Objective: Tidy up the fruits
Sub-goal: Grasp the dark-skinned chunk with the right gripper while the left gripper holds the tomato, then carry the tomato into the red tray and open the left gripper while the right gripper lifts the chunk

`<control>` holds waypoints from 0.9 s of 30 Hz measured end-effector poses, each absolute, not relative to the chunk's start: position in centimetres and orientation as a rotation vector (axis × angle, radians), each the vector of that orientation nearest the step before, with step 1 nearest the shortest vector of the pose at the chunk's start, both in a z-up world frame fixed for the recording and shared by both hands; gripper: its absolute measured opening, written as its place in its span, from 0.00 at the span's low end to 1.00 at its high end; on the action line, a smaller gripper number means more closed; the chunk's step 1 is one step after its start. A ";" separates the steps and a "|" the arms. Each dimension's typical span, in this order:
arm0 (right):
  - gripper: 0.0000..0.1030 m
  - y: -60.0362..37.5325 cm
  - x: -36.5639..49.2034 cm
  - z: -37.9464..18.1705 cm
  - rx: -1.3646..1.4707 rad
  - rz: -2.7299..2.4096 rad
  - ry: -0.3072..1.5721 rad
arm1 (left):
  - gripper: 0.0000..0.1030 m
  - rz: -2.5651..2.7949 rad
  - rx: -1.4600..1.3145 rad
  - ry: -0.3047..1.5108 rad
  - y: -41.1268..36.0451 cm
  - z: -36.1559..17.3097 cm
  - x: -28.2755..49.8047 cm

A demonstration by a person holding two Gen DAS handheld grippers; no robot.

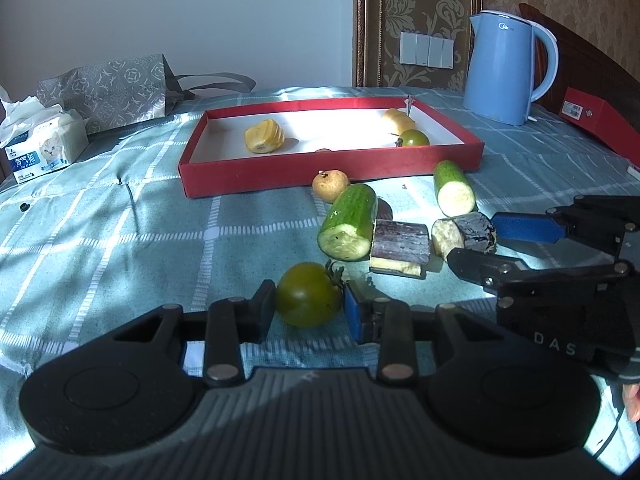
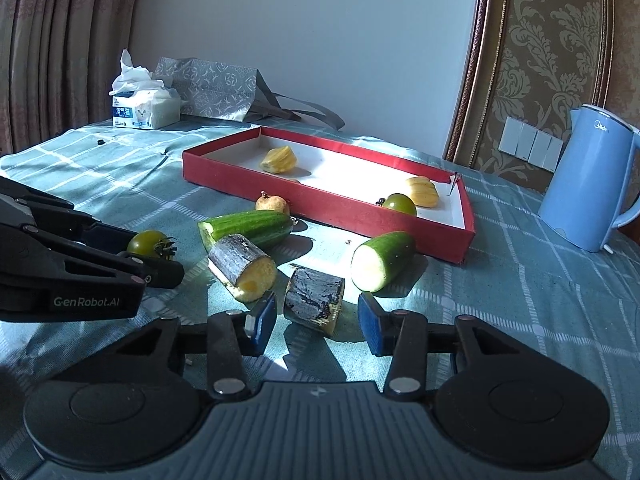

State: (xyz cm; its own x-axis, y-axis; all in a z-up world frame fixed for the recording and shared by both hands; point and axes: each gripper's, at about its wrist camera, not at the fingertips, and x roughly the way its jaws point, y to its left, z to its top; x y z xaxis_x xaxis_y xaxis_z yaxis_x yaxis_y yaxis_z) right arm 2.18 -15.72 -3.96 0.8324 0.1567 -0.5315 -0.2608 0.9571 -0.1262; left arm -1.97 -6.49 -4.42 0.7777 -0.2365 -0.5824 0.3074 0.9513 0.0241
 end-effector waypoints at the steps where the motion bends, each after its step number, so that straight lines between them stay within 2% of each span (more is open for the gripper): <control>1: 0.43 -15.6 2.3 -4.0 -0.196 0.230 0.545 | 0.32 -0.295 0.121 0.613 -6.5 -4.4 -2.0; 6: 0.43 -14.9 3.1 -4.2 -0.217 0.202 0.556 | 0.32 -0.296 0.123 0.612 -6.5 -4.4 -1.9; 9: 0.34 -15.0 3.1 -4.1 -0.208 0.190 0.558 | 0.32 -0.298 0.125 0.611 -6.5 -4.4 -1.9; 12: 0.30 -15.0 3.1 -4.2 -0.208 0.191 0.569 | 0.32 -0.299 0.123 0.612 -6.5 -4.4 -1.9; 27: 0.27 -15.6 2.4 -4.1 -0.197 0.215 0.567 | 0.31 -0.306 0.104 0.607 -6.0 -4.2 -1.8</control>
